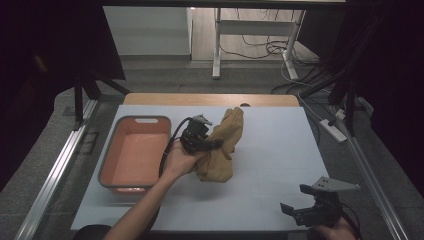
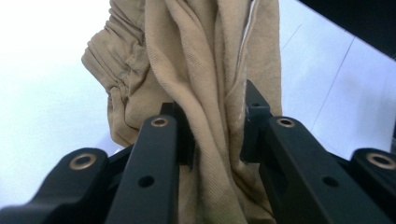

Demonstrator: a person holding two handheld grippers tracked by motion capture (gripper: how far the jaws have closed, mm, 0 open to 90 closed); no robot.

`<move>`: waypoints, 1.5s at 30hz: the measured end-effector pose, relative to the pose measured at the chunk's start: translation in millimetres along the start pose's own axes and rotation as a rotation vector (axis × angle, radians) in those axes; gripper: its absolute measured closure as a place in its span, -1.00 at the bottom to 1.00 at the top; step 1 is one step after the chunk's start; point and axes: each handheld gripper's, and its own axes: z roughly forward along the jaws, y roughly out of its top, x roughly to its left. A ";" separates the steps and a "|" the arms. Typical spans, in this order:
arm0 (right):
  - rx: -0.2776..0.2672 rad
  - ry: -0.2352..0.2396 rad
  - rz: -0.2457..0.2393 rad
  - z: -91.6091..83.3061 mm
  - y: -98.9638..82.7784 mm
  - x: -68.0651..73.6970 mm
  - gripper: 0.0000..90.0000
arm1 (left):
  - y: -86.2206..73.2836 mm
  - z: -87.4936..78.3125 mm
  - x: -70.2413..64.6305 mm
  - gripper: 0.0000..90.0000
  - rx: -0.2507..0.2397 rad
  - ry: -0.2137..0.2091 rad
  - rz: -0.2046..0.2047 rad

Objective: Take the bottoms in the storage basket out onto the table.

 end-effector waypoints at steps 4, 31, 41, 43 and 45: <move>0.001 0.002 0.000 0.1 0.0 0.1 -0.99 | -4.9 12.4 0.0 0.63 0.033 0.007 0.003; 0.013 0.007 -0.010 1.1 0.2 0.5 -0.99 | -36.3 63.9 12.4 0.39 0.145 -0.010 0.001; 0.014 0.006 -0.012 1.2 0.2 0.6 -0.99 | -42.1 76.9 7.0 0.15 0.184 0.027 0.071; 0.015 0.006 -0.012 1.3 0.2 0.7 -0.99 | -44.4 79.2 7.4 0.09 0.179 0.025 0.071; 0.016 0.005 -0.014 1.5 0.3 0.8 -0.99 | -45.1 80.4 7.1 -0.02 0.181 0.025 0.072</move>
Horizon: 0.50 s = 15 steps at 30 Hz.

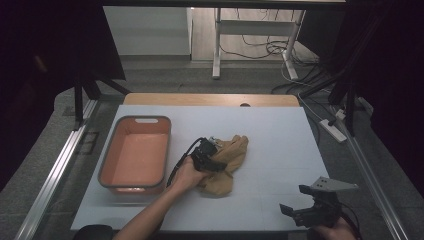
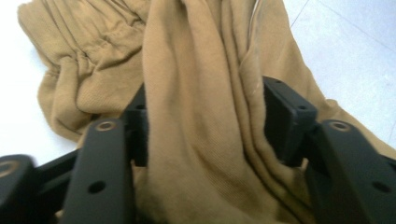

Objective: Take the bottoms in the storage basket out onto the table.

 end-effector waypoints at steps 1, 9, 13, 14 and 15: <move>0.001 0.000 -0.001 0.1 0.0 0.0 -0.99 | -0.2 0.8 -0.8 -0.05 -0.001 0.004 0.004; 0.007 -0.001 -0.006 1.0 0.1 0.9 -0.99 | 0.7 6.7 -11.2 -0.42 0.030 0.051 0.070; 0.012 -0.002 -0.009 1.1 0.3 1.1 -0.99 | -0.1 9.9 -16.2 -0.56 0.030 0.075 0.093; 0.013 -0.002 -0.010 1.1 0.3 1.1 -0.99 | -0.2 10.5 -17.0 -0.58 0.031 0.079 0.098; 0.013 -0.002 -0.010 1.3 0.4 1.3 -0.99 | -0.2 10.8 -17.4 -0.61 0.033 0.083 0.102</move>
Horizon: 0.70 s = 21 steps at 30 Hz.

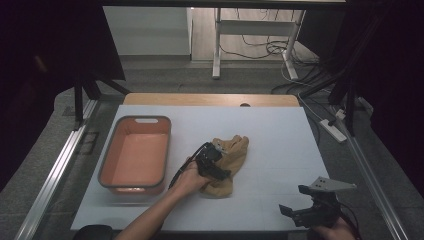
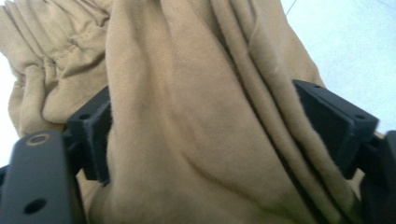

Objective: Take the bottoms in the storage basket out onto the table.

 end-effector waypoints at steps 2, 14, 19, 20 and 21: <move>0.002 0.002 -0.002 0.2 0.1 0.1 -0.99 | 0.0 0.3 -0.1 -0.64 -0.001 0.000 -0.001; 0.003 0.001 -0.005 0.8 0.1 0.4 -0.98 | 1.9 2.1 -1.2 -0.83 0.012 -0.033 -0.003; 0.002 0.002 -0.005 0.4 0.1 0.4 -0.98 | 2.4 2.9 -2.2 -1.00 0.016 -0.063 0.008; 0.002 0.002 -0.004 0.3 0.1 0.4 -0.98 | 2.4 2.8 -2.4 -1.00 0.012 -0.067 0.002; 0.001 0.003 -0.005 0.3 0.1 0.4 -0.98 | 2.3 2.5 -2.1 -1.00 0.009 -0.073 -0.001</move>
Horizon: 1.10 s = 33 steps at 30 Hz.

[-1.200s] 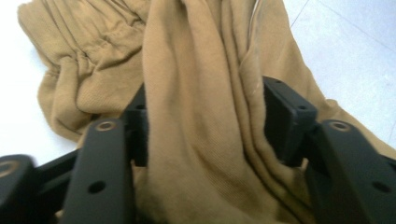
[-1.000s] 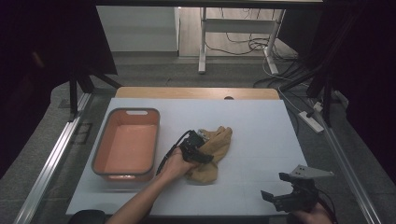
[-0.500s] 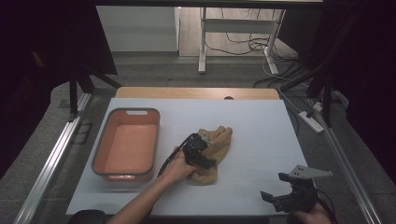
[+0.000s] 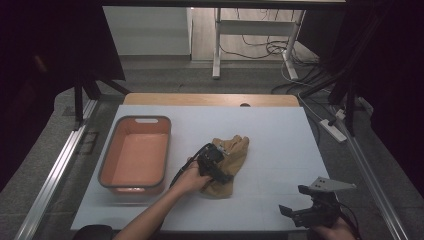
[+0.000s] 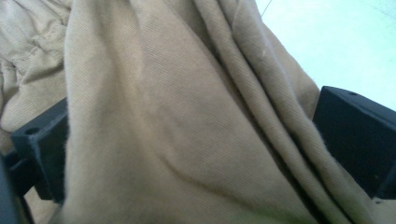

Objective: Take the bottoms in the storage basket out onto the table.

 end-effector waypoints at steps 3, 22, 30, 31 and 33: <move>0.000 0.000 -0.001 0.1 0.0 0.1 -0.98 | 0.0 -2.2 2.6 -1.00 -0.013 -0.035 -0.010; 0.000 0.003 -0.003 -0.2 0.0 0.4 -0.98 | -0.3 -17.4 6.3 -1.00 -0.084 -0.149 -0.023; 0.000 0.004 -0.004 0.0 0.0 0.6 -0.98 | -0.4 -28.3 5.4 -1.00 -0.115 -0.173 -0.037; 0.001 0.004 -0.005 0.0 0.0 0.5 -0.98 | -0.3 -29.5 5.6 -1.00 -0.118 -0.175 -0.038; 0.000 0.005 -0.004 0.1 0.0 0.5 -0.98 | 0.2 -32.0 5.8 -1.00 -0.125 -0.178 -0.042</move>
